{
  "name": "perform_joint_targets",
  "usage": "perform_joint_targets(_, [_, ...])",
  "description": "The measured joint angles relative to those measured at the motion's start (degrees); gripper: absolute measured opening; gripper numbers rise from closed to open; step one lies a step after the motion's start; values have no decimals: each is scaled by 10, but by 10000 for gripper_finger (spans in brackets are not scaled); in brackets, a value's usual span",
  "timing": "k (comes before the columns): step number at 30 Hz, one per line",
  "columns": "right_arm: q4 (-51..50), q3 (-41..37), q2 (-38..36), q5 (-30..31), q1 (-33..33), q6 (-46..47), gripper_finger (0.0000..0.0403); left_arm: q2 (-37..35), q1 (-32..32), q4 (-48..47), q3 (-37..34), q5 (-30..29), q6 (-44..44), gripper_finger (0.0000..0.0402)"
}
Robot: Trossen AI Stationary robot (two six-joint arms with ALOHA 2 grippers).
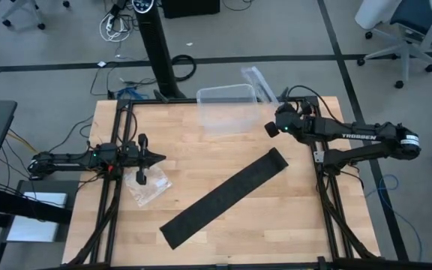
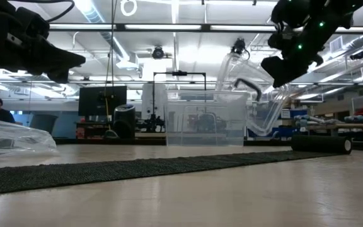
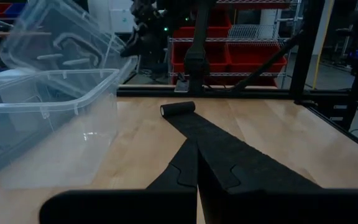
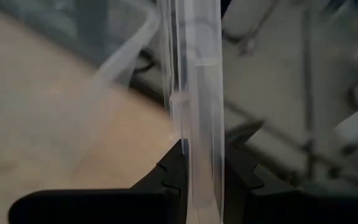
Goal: Roll bandage
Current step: Open the transparent bin
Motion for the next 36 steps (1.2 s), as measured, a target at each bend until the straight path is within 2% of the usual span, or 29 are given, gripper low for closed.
perform_joint_targets(4, [11, 0, 2, -98, -9, 19, 52, 0, 0, 0, 0, 0, 0, 4])
perform_joint_targets(9, [52, 0, 2, -187, -7, 3, 52, 0, 0, 0, 0, 0, 0, 4])
perform_joint_targets(14, [99, 0, 2, -237, -6, -30, 52, 0, 0, 0, 0, 0, 0, 4])
perform_joint_targets(18, [87, 0, 2, -295, -19, -73, 52, 0, 0, 0, 0, 0, 0, 4])
perform_joint_targets(25, [48, 2, 2, -369, -91, -98, 52, 0, 0, 0, 0, 0, 0, 4])
perform_joint_targets(31, [21, 2, 1, -495, -180, -105, 52, 0, 0, 0, 0, 1, -2, 4])
perform_joint_targets(36, [-13, 2, 2, -512, -227, -104, 52, 0, 0, 0, 0, 1, -3, 4])
